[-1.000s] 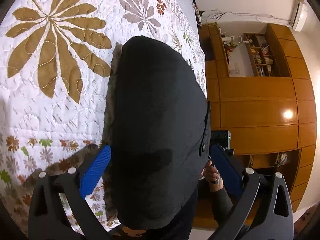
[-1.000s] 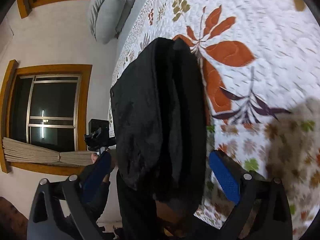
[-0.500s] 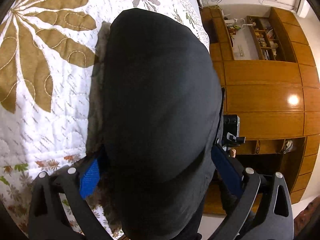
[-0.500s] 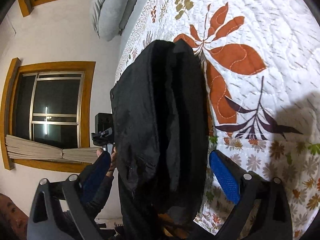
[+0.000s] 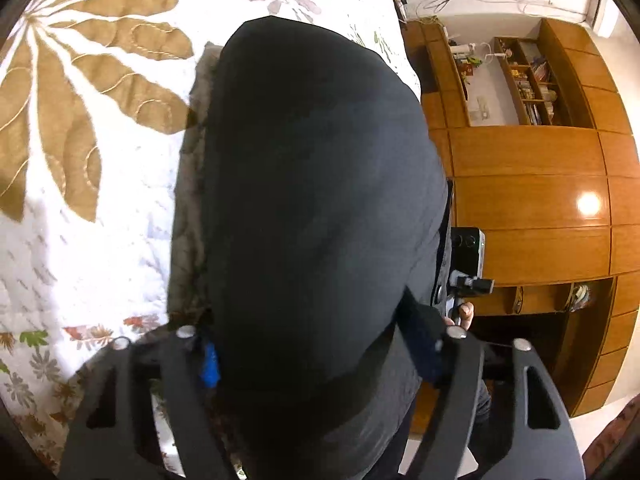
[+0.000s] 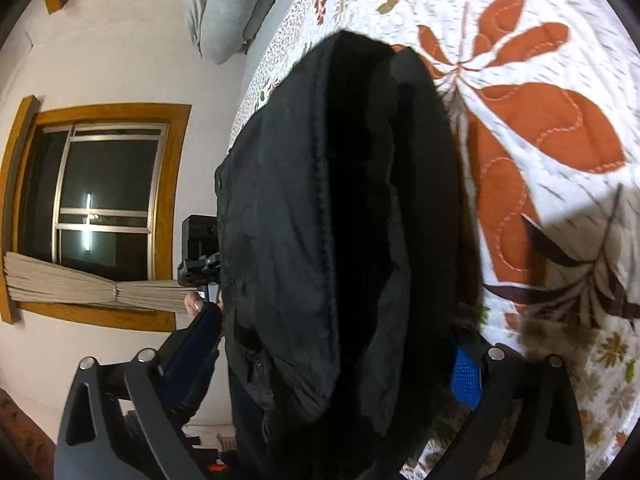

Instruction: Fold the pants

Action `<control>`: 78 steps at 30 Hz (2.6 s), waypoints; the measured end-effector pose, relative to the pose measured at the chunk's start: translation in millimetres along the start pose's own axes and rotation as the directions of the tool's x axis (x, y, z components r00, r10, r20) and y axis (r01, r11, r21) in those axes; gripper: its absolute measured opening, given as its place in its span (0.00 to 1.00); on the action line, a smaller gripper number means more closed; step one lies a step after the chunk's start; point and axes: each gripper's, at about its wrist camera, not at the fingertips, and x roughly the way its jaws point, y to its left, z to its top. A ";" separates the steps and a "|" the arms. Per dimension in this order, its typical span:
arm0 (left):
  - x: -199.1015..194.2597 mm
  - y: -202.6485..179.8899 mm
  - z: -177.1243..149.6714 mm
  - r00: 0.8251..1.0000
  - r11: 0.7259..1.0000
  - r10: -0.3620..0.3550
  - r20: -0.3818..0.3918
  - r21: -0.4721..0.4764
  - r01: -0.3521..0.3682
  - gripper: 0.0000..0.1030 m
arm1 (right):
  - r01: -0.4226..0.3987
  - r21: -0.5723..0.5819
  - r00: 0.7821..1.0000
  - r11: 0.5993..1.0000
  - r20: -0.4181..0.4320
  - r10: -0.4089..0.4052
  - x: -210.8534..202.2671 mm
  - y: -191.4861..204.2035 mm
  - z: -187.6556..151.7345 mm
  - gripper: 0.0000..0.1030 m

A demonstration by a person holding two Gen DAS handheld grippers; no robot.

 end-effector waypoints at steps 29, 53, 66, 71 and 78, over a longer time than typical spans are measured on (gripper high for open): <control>-54.6 -26.6 10.4 0.996 0.997 0.038 0.081 0.060 -0.043 0.36 | -0.048 -0.090 0.998 0.995 0.025 0.051 12.8 59.6 15.2 0.37; -127.1 10.1 204.3 0.976 0.986 0.166 0.142 0.001 -0.168 0.36 | 0.015 -0.139 1.000 0.990 0.013 -0.014 100.0 100.9 207.0 0.37; -144.1 69.7 271.5 0.971 0.979 0.206 0.119 -0.036 -0.203 0.39 | 0.018 -0.094 1.000 0.995 -0.017 -0.020 156.8 66.1 274.3 0.37; -143.3 80.3 267.7 0.972 0.979 0.202 0.117 -0.032 -0.199 0.45 | 0.031 -0.058 0.999 0.998 -0.028 -0.032 157.9 40.3 282.4 0.41; -166.2 78.0 252.1 0.949 0.976 0.220 0.225 -0.054 -0.213 0.57 | 0.076 -0.022 0.997 0.997 0.013 -0.076 156.2 36.2 285.9 0.64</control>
